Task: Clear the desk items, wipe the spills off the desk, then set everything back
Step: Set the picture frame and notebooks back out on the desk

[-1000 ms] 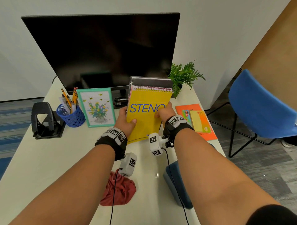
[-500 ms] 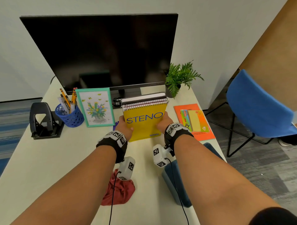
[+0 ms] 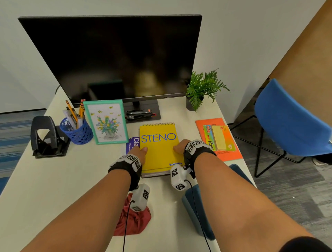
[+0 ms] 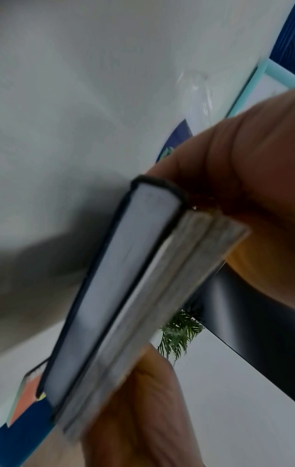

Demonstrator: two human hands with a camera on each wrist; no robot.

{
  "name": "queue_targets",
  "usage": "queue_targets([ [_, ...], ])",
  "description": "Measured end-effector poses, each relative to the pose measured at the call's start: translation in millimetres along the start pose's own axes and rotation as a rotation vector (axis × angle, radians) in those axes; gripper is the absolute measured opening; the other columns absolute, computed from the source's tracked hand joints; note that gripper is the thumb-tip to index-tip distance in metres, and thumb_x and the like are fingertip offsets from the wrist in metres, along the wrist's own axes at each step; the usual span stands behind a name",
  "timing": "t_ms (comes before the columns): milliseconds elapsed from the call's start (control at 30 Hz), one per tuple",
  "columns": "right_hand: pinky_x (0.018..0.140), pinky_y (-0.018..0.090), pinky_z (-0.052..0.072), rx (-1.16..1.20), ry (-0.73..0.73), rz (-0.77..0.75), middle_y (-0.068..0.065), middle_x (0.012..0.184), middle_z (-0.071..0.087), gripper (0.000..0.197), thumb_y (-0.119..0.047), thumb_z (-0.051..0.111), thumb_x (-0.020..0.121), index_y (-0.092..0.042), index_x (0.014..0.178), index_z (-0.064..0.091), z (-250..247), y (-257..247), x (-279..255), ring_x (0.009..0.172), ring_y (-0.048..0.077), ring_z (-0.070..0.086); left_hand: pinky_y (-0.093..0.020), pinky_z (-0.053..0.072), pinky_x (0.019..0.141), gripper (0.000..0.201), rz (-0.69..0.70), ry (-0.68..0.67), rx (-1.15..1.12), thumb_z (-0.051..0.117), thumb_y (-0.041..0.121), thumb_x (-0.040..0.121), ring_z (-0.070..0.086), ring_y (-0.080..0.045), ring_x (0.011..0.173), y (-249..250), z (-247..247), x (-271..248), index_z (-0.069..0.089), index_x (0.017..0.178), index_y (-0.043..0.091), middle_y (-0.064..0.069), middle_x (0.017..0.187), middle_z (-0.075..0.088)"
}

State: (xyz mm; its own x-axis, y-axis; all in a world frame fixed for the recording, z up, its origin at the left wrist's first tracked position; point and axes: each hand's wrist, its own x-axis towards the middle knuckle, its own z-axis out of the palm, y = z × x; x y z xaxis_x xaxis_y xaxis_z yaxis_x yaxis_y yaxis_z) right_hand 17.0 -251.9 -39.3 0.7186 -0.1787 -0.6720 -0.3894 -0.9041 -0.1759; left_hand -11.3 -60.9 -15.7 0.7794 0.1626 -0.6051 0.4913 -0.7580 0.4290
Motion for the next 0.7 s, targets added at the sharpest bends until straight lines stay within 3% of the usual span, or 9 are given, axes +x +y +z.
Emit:
queue_targets([
  [133,0.093,0.04,0.05,-0.12,-0.004,0.017,0.009,0.115,0.064,0.042,-0.041,0.057,0.081,-0.016,0.115,0.06,2.5,-3.9,20.5,0.104,0.03,0.062,-0.036,0.039,0.1,0.043,0.013,-0.04,0.052,0.028,0.026,0.103,0.047,-0.034,0.124,2.6,0.8,4.0,0.04,0.135,0.0,-0.021,0.136,0.047],
  [200,0.092,0.04,0.05,-0.145,-0.025,0.007,0.01,0.113,0.064,0.04,-0.04,0.059,0.082,-0.015,0.113,0.06,0.6,-8.2,24.3,0.103,0.03,0.062,-0.033,0.041,0.094,0.042,0.028,-0.058,0.028,0.034,0.024,0.101,0.05,-0.033,0.121,6.5,-4.0,7.4,0.04,0.136,0.002,-0.019,0.132,0.05],
  [300,0.091,0.043,0.051,-0.129,-0.047,0.001,0.009,0.108,0.063,0.032,-0.039,0.06,0.081,-0.017,0.103,0.057,4.0,-14.0,37.2,0.098,0.031,0.062,-0.029,0.038,0.078,0.044,0.056,-0.083,0.042,0.045,0.02,0.096,0.053,-0.029,0.104,6.7,-9.6,14.3,0.037,0.138,0.006,-0.008,0.104,0.057],
  [400,0.089,0.047,0.051,-0.136,-0.073,-0.013,0.011,0.114,0.061,0.056,-0.045,0.055,0.068,-0.014,0.115,0.054,21.0,-13.9,80.0,0.099,0.034,0.061,-0.026,0.035,0.077,0.039,0.065,-0.072,0.053,0.048,0.019,0.095,0.046,-0.022,0.091,2.4,-11.8,20.7,0.041,0.131,0.009,-0.002,0.086,0.049],
  [467,0.089,0.047,0.051,-0.114,-0.091,-0.015,0.008,0.115,0.061,0.055,-0.047,0.054,0.072,-0.018,0.119,0.053,39.6,-11.9,116.5,0.101,0.034,0.061,-0.027,0.034,0.077,0.03,0.061,-0.068,0.072,0.049,0.019,0.095,0.044,-0.019,0.09,-1.2,-13.2,23.4,0.045,0.124,0.014,-0.004,0.097,0.047],
  [533,0.087,0.048,0.051,-0.118,-0.063,-0.011,0.006,0.111,0.063,0.055,-0.05,0.058,0.069,-0.024,0.117,0.056,60.9,-7.8,155.9,0.099,0.032,0.063,-0.027,0.035,0.078,0.033,0.038,-0.069,0.094,0.049,0.017,0.094,0.044,-0.021,0.089,-4.7,-13.4,27.0,0.046,0.126,0.01,-0.005,0.1,0.047],
  [633,0.084,0.048,0.052,-0.155,-0.108,-0.002,0.007,0.105,0.065,0.039,-0.049,0.06,0.057,-0.027,0.088,0.054,76.0,-8.1,181.8,0.094,0.031,0.065,-0.03,0.04,0.083,0.037,0.002,-0.084,0.096,0.047,0.012,0.092,0.051,-0.026,0.094,-6.9,-13.7,31.5,0.046,0.129,0.007,-0.011,0.108,0.053],
  [700,0.084,0.043,0.054,-0.11,-0.11,0.002,0.007,0.095,0.062,0.022,-0.039,0.061,0.068,-0.022,0.072,0.046,63.8,-9.6,163.7,0.092,0.031,0.066,-0.031,0.041,0.087,0.039,0.004,-0.088,0.108,0.046,0.013,0.092,0.052,-0.028,0.099,-6.9,-14.6,33.1,0.045,0.13,0.007,-0.014,0.121,0.055],
])
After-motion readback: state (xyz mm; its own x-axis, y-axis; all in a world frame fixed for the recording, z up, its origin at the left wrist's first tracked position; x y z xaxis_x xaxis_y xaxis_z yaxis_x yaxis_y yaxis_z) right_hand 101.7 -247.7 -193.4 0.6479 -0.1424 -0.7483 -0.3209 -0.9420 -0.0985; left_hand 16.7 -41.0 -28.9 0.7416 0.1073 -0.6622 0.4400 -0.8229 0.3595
